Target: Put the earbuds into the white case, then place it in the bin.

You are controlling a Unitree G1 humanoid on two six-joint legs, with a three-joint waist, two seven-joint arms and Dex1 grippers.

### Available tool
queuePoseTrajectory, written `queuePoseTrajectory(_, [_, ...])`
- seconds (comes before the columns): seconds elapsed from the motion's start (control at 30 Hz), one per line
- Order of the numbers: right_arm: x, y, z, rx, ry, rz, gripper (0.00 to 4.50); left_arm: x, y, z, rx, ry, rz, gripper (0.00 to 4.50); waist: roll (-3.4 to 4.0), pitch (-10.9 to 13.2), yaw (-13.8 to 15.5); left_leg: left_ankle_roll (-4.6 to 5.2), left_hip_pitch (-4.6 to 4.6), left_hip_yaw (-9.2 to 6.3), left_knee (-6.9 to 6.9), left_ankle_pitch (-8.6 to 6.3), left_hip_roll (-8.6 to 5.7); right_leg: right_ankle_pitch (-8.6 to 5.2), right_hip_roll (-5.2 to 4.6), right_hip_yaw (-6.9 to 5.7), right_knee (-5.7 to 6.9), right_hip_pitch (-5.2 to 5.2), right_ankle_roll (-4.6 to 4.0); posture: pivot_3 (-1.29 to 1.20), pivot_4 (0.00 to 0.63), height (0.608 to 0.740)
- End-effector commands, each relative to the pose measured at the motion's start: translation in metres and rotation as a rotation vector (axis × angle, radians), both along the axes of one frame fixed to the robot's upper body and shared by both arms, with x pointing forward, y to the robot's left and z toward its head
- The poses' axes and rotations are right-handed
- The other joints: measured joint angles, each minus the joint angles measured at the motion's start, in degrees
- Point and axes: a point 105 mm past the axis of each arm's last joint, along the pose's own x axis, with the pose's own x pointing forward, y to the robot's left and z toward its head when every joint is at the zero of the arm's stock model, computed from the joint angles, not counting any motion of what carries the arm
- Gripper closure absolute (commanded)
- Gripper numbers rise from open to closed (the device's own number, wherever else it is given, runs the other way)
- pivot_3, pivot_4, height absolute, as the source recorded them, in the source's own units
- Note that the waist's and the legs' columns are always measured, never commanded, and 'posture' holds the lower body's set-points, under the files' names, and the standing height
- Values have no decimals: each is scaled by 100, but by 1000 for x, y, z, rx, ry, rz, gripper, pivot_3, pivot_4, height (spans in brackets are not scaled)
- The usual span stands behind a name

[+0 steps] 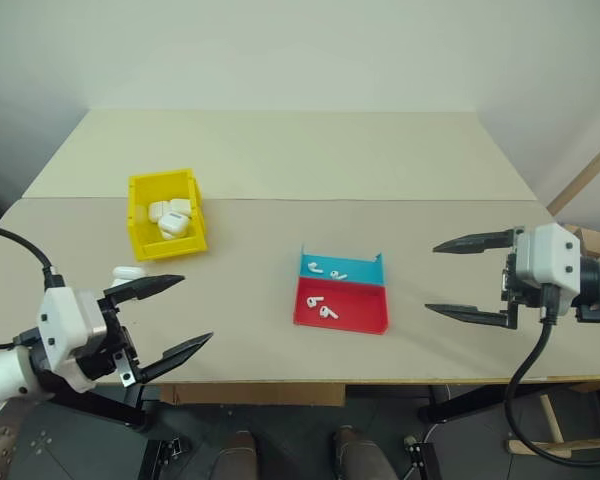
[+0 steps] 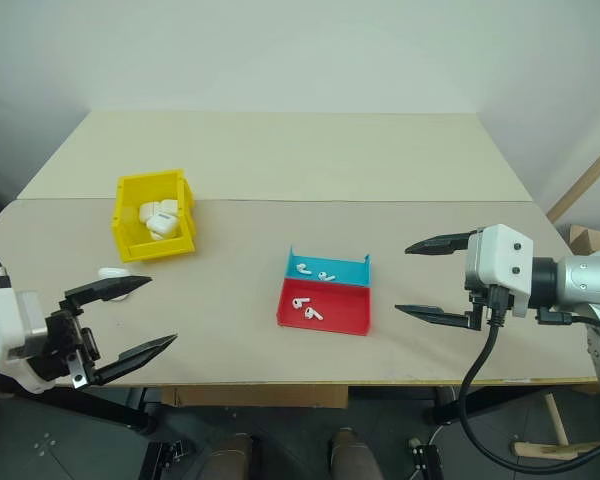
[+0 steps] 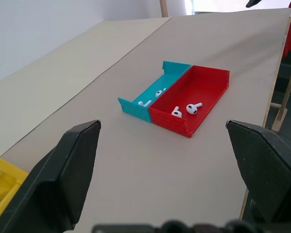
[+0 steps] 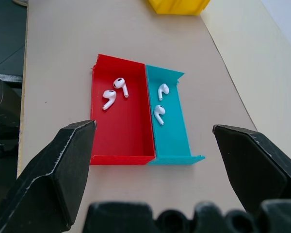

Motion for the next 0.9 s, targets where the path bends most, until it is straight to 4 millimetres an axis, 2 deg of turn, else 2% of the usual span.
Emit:
queuePoseTrajectory(0.03, [-3, 1, 10, -7, -58, 16, 21, -5, 0, 8, 0, -19, -30, 0, 0, 0, 0, 0, 0, 0, 0, 0, 0, 0, 0, 0, 0, 0, 0, 0, 150, 740])
queuePoseTrajectory(0.13, [-3, 1, 10, -8, -60, 16, 21, -1, -1, 13, -46, -12, 15, 0, 0, 0, 0, 0, 0, 0, 0, 0, 0, 0, 0, 0, 0, 0, 0, 0, 150, 740])
queuePoseTrajectory(0.4, [-1, 0, 10, -10, -54, 14, 21, 1, -3, 17, -4, -28, 54, 0, 0, 0, 0, 0, 0, -1, 0, 0, 0, 0, 0, 0, 0, 0, 0, 0, 150, 740])
queuePoseTrajectory(0.5, [3, 0, 13, -17, -56, -1, 21, 3, -3, 17, 3, -17, 125, 0, 0, 0, -7, 0, 1, -1, 0, 0, 0, 0, 0, 0, 0, 1, 0, 0, 150, 740])
queuePoseTrajectory(0.63, [-2, 2, 14, -21, -36, 1, 21, 8, -2, 17, 67, -42, 262, 0, 0, 0, -1, 0, 0, -2, 0, 0, 0, 0, 0, 0, 0, 0, 0, 0, 150, 740])
queuePoseTrajectory(0.73, [-4, 2, 10, -20, -26, -9, 21, 19, 7, 21, 91, -1, 376, 0, -1, 0, 18, 0, 0, -3, 0, 0, 0, 0, 0, -1, 1, 1, 0, 0, 150, 740])
queuePoseTrajectory(0.9, [-6, 4, 3, -12, -11, -22, 21, 43, 37, 18, 184, 233, 653, 0, -6, 0, 25, 0, 4, -10, 7, 0, -1, -19, 0, -5, 10, 3, 34, 0, 150, 740])
